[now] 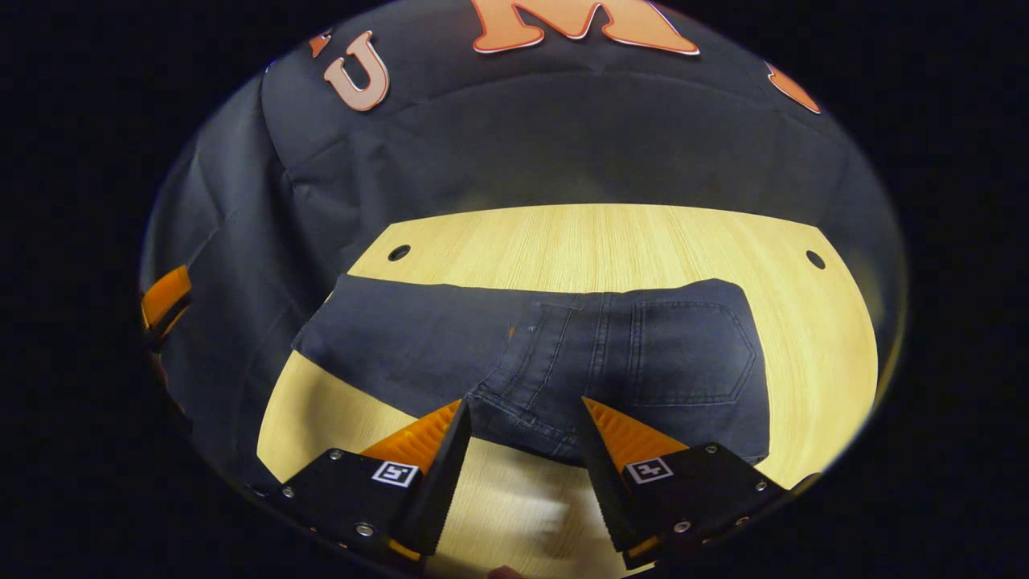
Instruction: Grasp the waist and the cuffs of the jeans and fold them to make the two legs overlap; first hold the waist and fold one-third of the jeans toward the cuffs, then hold the cuffs and fold the remaining one-third in the same direction to finish folding.
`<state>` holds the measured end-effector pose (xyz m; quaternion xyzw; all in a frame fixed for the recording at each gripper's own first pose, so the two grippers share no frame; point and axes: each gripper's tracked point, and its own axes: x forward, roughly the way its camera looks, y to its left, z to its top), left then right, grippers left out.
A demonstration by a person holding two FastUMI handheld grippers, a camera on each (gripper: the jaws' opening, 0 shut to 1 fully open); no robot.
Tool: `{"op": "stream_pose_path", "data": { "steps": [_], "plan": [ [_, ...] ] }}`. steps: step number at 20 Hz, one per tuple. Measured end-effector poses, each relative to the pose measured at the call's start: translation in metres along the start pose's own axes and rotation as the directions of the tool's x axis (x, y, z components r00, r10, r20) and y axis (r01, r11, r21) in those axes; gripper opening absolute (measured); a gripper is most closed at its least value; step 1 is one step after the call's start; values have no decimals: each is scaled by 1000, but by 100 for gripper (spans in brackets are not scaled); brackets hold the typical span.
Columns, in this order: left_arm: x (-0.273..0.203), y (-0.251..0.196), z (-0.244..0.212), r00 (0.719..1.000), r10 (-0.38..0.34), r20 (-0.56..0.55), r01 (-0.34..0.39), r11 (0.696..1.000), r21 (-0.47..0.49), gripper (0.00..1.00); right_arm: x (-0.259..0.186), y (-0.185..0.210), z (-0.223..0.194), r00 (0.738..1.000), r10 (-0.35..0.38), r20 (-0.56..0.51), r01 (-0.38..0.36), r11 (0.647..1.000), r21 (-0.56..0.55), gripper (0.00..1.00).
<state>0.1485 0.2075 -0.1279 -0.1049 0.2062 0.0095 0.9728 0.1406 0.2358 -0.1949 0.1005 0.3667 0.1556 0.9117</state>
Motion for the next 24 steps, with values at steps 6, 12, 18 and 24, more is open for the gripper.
{"op": "stream_pose_path", "data": {
  "steps": [6, 12, 18, 24],
  "plan": [
    [48, 47, -44, 969, 108, -221, -130, 988, -88, 98, -38, -23, 30, 992, -69, 106, 65, 997, 41, 84],
    [96, 83, -91, 868, 104, -486, -227, 952, -203, 99, -78, -63, 51, 964, -175, 201, 155, 982, 108, 86],
    [132, 114, -129, 736, 80, -672, -335, 906, -259, 99, -117, -94, 53, 924, -285, 255, 250, 954, 163, 88],
    [141, 121, -167, 593, 100, -799, -419, 886, -200, 99, -137, -99, 34, 913, -327, 243, 260, 927, 270, 89]
  ]
}}
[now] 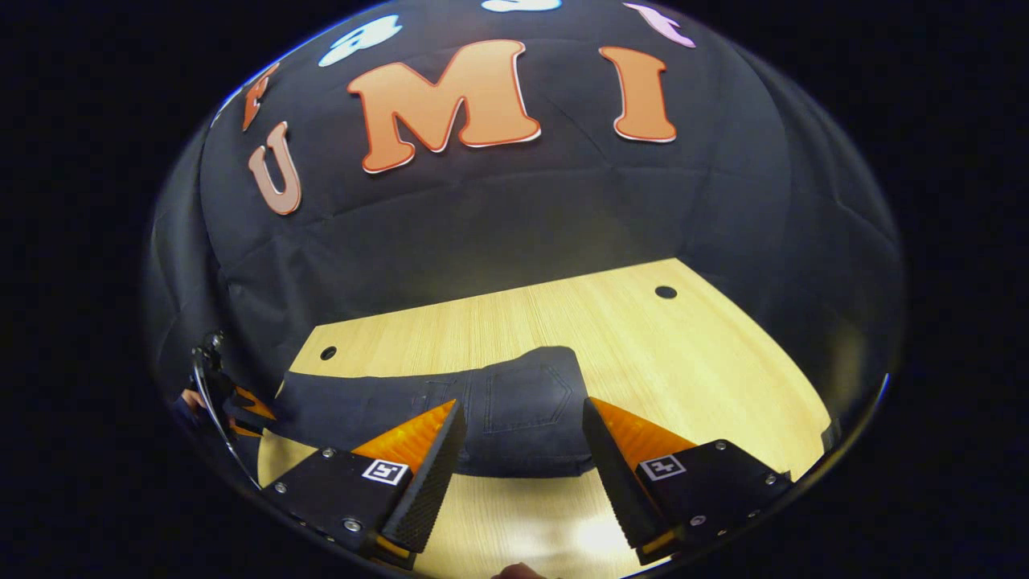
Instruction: Grasp the waist and the cuffs of the jeans and fold them to make the two legs overlap; first hold the waist and fold one-third of the jeans toward the cuffs, then hold the cuffs and fold the remaining one-third in the same direction to finish folding.
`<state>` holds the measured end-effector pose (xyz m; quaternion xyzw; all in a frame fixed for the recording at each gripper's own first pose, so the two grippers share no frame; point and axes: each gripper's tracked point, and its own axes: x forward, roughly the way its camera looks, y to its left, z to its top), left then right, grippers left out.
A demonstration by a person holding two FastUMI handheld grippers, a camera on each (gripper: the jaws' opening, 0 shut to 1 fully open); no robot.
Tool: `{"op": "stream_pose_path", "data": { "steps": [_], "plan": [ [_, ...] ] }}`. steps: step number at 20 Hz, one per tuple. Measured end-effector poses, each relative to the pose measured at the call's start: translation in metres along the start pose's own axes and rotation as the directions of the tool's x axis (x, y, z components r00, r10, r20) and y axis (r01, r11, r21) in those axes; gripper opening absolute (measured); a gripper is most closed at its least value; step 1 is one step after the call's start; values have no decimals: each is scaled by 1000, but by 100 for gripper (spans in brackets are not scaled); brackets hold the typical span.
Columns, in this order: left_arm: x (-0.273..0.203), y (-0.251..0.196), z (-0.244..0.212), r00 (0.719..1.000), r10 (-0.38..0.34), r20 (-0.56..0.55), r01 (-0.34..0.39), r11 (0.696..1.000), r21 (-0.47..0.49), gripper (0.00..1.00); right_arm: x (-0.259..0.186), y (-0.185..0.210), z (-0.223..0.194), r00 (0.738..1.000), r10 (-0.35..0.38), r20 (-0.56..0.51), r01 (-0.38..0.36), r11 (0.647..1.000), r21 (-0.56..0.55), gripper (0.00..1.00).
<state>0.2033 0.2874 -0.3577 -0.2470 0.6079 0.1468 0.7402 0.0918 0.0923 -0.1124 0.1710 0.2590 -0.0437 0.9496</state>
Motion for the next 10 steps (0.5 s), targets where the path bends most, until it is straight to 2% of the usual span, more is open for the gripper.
{"op": "stream_pose_path", "data": {
  "steps": [6, 10],
  "plan": [
    [21, 1, -1, 993, 114, -44, -113, 993, 20, 98, -12, -1, -7, 999, -32, 8, 32, 999, 9, 90],
    [19, -1, -3, 993, 118, -25, -118, 993, 11, 98, -14, 4, -11, 999, -32, 5, 32, 999, 19, 90]
  ]
}}
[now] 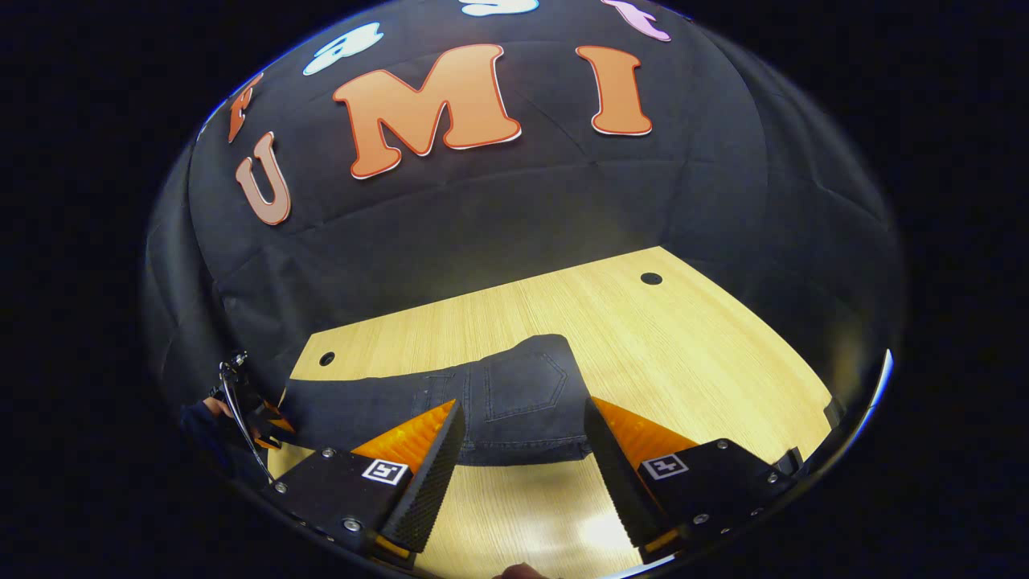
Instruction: Grasp the waist and the cuffs of the jeans and fold them to make the two legs overlap; first hold the waist and fold one-third of the jeans toward the cuffs, then hold the cuffs and fold the remaining one-third in the same direction to finish folding.
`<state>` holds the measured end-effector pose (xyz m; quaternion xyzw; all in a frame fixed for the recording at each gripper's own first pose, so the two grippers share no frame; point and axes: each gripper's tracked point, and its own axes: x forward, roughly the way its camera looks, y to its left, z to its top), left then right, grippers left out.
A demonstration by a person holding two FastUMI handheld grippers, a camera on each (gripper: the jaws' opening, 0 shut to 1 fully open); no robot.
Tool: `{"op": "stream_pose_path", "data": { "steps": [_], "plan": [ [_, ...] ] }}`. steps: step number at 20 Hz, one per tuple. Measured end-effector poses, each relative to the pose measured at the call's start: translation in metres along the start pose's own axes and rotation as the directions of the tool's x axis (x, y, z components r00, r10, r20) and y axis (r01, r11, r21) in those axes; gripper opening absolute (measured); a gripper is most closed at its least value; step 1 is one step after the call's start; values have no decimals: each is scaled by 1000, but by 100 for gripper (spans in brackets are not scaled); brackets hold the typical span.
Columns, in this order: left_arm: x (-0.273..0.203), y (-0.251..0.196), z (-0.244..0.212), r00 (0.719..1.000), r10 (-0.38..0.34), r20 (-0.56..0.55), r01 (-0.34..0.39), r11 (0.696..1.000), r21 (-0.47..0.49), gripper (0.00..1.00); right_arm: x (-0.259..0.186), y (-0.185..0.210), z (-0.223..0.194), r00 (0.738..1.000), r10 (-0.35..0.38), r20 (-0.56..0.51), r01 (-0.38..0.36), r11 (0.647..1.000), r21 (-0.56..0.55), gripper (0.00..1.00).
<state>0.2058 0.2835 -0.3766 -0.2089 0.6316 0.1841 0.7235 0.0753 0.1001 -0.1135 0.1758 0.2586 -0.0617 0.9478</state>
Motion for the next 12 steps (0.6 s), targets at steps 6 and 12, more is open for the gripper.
{"op": "stream_pose_path", "data": {
  "steps": [6, 12],
  "plan": [
    [5, -27, 13, 983, -149, 108, 138, 985, 102, 11, -4, 5, 0, 1000, 28, 1, -28, 1000, 7, 90],
    [-49, -31, 9, 917, -335, 217, 319, 942, 105, 3, 1, -5, 8, 999, 35, -11, -35, 999, -34, 90]
  ]
}}
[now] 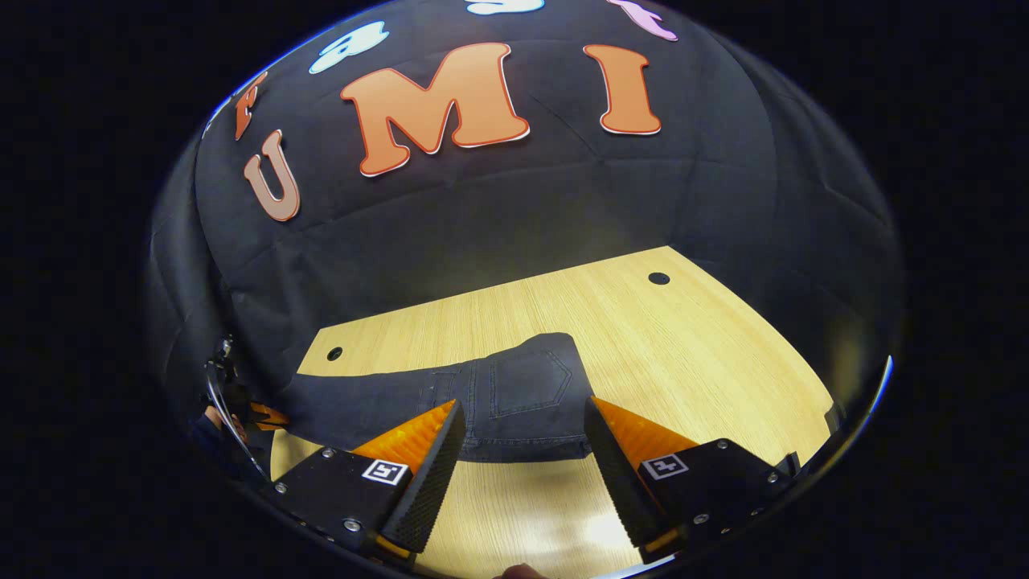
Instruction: Grasp the waist and the cuffs of the jeans and fold them to make the two legs overlap; first hold the waist and fold one-third of the jeans toward the cuffs, then hold the cuffs and fold the remaining one-third in the same direction to finish folding.
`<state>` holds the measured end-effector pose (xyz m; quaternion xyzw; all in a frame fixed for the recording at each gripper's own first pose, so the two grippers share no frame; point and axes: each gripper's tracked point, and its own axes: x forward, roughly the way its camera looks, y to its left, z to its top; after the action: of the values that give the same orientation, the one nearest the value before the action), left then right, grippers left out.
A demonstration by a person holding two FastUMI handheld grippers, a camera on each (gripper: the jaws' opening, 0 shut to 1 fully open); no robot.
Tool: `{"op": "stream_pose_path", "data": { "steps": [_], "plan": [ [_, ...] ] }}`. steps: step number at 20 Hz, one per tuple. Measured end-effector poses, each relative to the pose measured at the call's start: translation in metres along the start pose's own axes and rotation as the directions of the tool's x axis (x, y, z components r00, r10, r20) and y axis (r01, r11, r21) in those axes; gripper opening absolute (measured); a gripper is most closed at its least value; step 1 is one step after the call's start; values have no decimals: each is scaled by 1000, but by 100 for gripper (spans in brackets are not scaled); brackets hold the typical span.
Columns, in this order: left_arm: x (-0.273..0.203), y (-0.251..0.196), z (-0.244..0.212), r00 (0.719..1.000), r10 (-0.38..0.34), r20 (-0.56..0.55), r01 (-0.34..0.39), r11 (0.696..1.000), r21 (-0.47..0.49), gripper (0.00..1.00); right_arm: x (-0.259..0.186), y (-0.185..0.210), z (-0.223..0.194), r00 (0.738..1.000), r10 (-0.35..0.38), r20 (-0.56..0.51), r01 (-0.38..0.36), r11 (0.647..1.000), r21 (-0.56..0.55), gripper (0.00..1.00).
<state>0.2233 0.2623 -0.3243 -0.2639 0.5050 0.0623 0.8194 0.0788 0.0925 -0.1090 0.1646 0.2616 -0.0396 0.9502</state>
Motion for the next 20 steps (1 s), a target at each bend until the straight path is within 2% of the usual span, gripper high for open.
{"op": "stream_pose_path", "data": {
  "steps": [3, 6, 10, 14, 20],
  "plan": [
    [-40, -14, 8, 997, -42, 70, 39, 998, 45, 4, 3, 4, 12, 999, 29, 21, -29, 999, -18, 90],
    [-88, -48, 23, 985, -94, 142, 76, 990, 122, 4, 8, -1, 17, 999, 41, 23, -39, 998, -53, 90],
    [-127, -94, 20, 969, -146, 202, 101, 971, 216, 4, 14, -9, 30, 997, 58, 41, -55, 997, -59, 91],
    [-158, -139, 14, 955, -197, 222, 134, 954, 270, 4, 18, -25, 42, 996, 54, 70, -48, 996, -79, 93],
    [-197, -223, -18, 929, -302, 214, 206, 902, 379, 3, 22, -42, 54, 992, 62, 108, -48, 991, -129, 98]
  ]
}}
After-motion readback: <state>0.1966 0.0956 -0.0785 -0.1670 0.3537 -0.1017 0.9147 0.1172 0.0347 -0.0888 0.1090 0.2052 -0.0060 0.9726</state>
